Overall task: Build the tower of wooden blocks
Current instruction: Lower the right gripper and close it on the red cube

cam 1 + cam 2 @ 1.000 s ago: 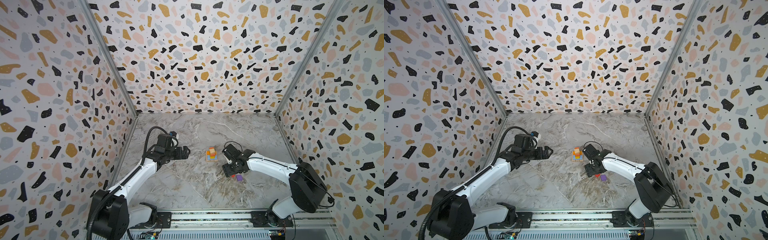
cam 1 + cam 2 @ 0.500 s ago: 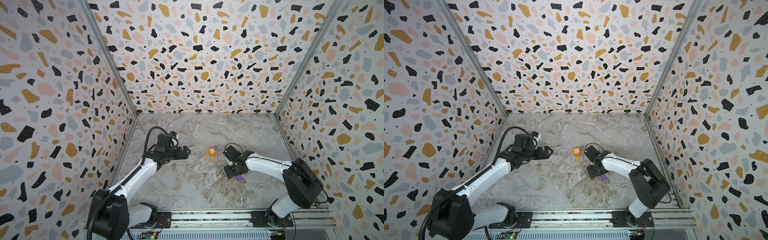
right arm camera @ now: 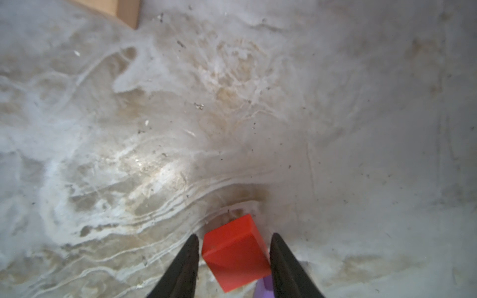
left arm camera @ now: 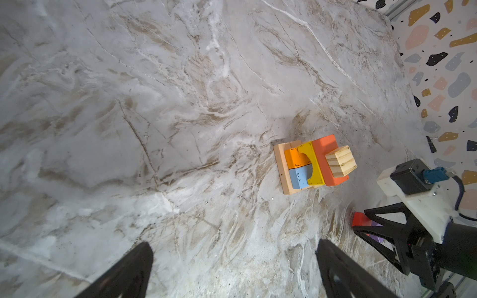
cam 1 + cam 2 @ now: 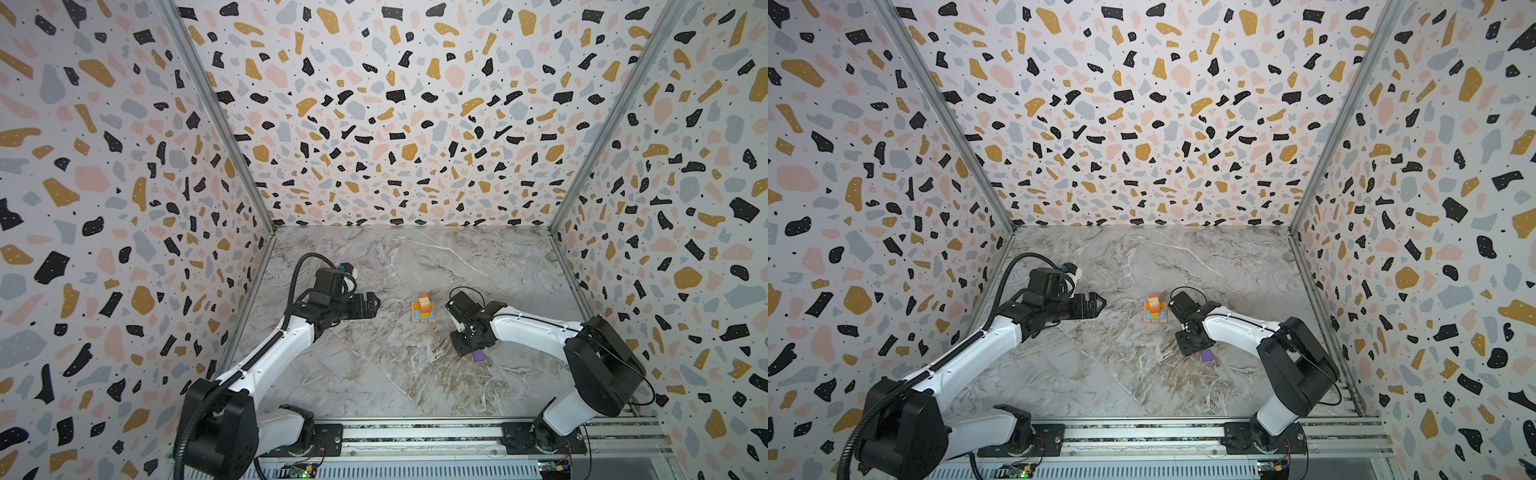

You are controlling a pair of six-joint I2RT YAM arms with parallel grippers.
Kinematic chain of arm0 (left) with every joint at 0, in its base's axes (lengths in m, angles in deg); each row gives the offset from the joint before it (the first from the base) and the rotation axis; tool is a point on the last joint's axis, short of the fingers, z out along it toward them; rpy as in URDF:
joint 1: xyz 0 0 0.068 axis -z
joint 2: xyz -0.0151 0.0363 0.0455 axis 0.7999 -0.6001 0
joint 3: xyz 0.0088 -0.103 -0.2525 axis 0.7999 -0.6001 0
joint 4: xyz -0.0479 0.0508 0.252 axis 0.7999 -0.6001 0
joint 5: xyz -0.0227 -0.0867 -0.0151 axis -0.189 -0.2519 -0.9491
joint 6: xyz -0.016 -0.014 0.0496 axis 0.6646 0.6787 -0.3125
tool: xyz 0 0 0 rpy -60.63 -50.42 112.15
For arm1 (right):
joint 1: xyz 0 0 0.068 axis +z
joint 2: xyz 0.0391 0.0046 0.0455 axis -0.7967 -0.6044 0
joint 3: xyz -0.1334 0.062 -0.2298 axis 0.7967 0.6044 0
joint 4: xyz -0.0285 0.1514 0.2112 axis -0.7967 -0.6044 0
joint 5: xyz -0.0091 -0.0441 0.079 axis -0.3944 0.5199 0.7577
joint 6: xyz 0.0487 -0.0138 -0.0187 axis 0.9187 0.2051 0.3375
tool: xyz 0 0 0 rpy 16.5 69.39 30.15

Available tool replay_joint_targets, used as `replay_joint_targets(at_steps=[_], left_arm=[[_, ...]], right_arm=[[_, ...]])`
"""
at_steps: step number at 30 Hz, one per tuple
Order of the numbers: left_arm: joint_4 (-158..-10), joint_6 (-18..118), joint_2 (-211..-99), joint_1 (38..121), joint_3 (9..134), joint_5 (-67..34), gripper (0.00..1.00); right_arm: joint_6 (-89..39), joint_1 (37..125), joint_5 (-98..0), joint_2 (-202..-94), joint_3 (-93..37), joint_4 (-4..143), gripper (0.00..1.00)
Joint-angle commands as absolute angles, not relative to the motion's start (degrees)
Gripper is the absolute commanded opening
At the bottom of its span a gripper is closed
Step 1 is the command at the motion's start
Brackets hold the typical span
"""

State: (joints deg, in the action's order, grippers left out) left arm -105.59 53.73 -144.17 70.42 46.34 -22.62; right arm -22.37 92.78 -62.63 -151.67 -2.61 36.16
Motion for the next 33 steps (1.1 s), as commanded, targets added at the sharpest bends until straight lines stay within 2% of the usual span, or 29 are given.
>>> replay_joint_targets(at_steps=[1, 5, 8, 12, 15, 21, 33], left_arm=[[-104.01, 53.36, -144.47, 70.35, 45.81, -22.17, 1.0], [-103.99, 53.36, -144.38, 70.35, 45.76, -22.16, 1.0], [-103.98, 53.36, -144.38, 70.3, 45.81, -22.17, 1.0], [-104.03, 53.36, -144.3, 70.34, 45.78, -22.17, 1.0], [-104.02, 53.36, -144.3, 70.35, 45.8, -22.17, 1.0], [-104.02, 53.36, -144.27, 70.35, 45.79, -22.17, 1.0], [-104.07, 53.36, -144.3, 70.3, 45.78, -22.09, 1.0]], right_arm=[[-21.2, 92.55, -62.52, -151.5, -2.88, 34.75, 0.43], [-19.09, 92.46, -62.19, -151.62, -3.4, 33.95, 0.35], [-17.96, 92.37, -60.58, -151.76, -3.74, 33.79, 0.35], [-17.11, 92.38, -60.96, -151.82, -4.56, 32.14, 0.39], [-16.87, 92.39, -60.81, -151.07, -4.76, 31.12, 0.48], [-16.74, 92.37, -60.52, -149.94, -3.91, 30.29, 0.51], [-17.35, 92.41, -60.62, -150.64, -3.46, 31.47, 0.46]])
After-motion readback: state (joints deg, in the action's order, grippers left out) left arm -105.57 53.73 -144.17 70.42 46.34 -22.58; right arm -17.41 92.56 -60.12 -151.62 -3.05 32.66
